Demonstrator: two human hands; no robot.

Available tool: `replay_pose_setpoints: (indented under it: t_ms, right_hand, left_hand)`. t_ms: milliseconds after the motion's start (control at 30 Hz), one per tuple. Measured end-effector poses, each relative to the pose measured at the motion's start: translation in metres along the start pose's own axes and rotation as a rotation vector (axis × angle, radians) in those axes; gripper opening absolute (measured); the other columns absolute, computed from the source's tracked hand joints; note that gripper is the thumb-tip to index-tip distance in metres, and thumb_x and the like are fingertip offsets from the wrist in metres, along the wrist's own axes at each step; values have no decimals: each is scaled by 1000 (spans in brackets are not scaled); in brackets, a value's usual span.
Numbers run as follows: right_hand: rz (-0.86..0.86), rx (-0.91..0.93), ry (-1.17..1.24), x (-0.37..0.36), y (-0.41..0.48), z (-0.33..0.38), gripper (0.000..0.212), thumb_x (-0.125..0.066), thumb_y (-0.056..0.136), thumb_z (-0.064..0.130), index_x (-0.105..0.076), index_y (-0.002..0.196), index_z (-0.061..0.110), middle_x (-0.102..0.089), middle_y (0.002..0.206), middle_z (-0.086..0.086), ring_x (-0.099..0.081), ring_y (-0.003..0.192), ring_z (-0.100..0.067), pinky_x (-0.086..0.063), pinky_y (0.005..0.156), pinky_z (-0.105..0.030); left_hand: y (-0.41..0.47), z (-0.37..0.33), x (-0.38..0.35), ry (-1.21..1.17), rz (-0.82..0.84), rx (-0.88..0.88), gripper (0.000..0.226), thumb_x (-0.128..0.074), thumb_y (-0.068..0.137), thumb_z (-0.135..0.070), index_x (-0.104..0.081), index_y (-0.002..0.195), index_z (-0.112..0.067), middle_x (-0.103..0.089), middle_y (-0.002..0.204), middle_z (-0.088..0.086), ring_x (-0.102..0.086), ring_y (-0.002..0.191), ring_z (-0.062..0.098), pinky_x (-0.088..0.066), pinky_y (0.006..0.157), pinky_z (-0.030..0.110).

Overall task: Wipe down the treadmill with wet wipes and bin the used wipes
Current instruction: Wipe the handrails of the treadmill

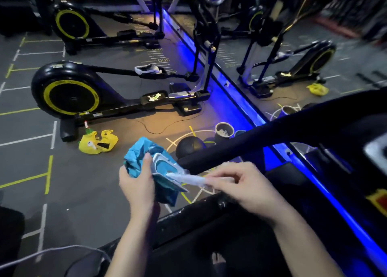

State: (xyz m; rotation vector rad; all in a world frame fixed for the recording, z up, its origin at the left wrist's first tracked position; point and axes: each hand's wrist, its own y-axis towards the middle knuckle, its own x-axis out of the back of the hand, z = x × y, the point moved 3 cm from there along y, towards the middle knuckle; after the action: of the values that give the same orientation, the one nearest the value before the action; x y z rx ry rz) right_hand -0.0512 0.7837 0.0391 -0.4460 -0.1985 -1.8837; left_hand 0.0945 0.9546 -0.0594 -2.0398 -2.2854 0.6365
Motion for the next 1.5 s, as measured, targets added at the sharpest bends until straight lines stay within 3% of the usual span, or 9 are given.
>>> replay_pose_setpoints:
  t_ms: [200,467,567,767,867,1033,1233,1367,1500]
  right_hand:
    - [-617,-7,710,105,3,-45,15,-69,83,33,-72,85,18,-70,87,-8,-53,70,-20,-45,57,-29]
    - [-949,203,579,200,16,-83,18,-57,101,22,-66,85,26,-66,79,16,-57,79,-2,-46,74,-21]
    - [-1014,140,714,226,32,-86,17,-53,105,30,-61,90,26,-61,80,15,-54,70,-4,-45,58,-19]
    - [-1049,-15,976,272,67,-117,34,-53,103,43,-59,132,26,-66,126,15,-67,107,1,-55,92,-23]
    - [-876,-75,920,275,95,-134,28,-51,105,38,-63,124,21,-69,107,12,-67,93,0,-54,73,-16]
    - [-734,-36,506,265,152,-152,23,-49,105,35,-63,92,23,-68,92,8,-63,80,3,-50,80,-30]
    - [-914,379,113,280,186,-124,26,-48,105,18,-58,96,-4,-61,87,2,-52,74,8,-42,72,-12]
    - [-523,697,-398,227,187,-152,20,-52,103,20,-67,102,6,-69,89,-2,-63,70,-22,-51,60,-27]
    - [-171,735,-962,183,186,-245,17,-61,99,29,-68,88,19,-62,77,2,-63,63,-23,-40,41,-32]
  left_hand:
    - [-32,26,-71,-55,-29,2,25,-76,98,-26,-64,118,-20,-72,104,-5,-71,87,10,-56,75,30]
    - [-65,88,-131,-84,-40,196,21,-76,97,-29,-72,116,-20,-78,119,7,-75,107,27,-57,102,48]
    - [-77,102,-145,-115,-104,239,27,-75,98,-25,-70,123,-14,-78,115,5,-75,102,24,-60,91,41]
    - [-79,118,-142,-191,-266,209,29,-75,98,-23,-68,125,-15,-76,115,4,-74,94,17,-60,89,40]
    - [-77,124,-134,-208,-297,245,32,-75,98,-25,-69,127,-13,-77,115,5,-76,91,19,-62,86,41]
    - [-81,132,-132,-269,-264,289,35,-75,97,-27,-70,127,-9,-79,113,9,-79,80,18,-63,57,34]
    - [-86,143,-104,-347,-276,282,64,-88,80,-33,-69,137,-10,-74,129,14,-71,118,34,-54,105,60]
    - [-84,141,-91,-300,-340,234,45,-75,96,-24,-67,137,-5,-75,127,15,-71,117,34,-57,102,57]
    - [-79,143,-85,-297,-356,236,48,-76,95,-27,-67,137,-6,-75,127,16,-69,121,37,-53,105,60]
